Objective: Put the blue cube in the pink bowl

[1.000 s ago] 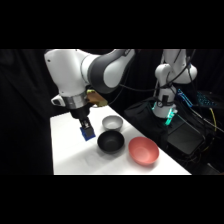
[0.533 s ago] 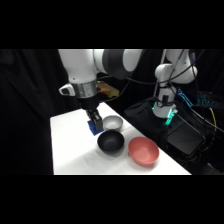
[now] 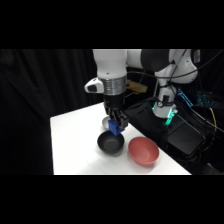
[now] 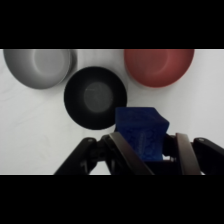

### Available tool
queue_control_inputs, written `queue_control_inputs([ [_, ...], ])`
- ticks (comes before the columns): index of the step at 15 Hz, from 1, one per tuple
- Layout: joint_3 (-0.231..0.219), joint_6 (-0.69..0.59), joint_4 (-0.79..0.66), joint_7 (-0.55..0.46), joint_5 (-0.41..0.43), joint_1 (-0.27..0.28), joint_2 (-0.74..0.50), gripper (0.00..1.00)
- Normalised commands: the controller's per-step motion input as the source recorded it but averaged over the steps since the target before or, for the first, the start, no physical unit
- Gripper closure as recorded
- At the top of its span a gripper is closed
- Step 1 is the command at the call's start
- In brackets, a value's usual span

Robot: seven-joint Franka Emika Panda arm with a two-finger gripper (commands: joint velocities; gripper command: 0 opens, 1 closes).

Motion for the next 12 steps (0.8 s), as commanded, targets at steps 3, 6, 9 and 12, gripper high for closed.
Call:
queue_control_inputs([
  [3,0.083,0.25,-0.44,0.16,-0.071,0.031,-0.33,0.77],
  [6,0.074,0.27,-0.44,0.16,-0.027,0.026,-0.32,0.77],
  [9,0.062,0.27,-0.43,0.14,0.015,0.022,-0.3,0.77],
  [12,0.052,0.29,-0.39,0.12,0.037,0.023,-0.26,0.77],
])
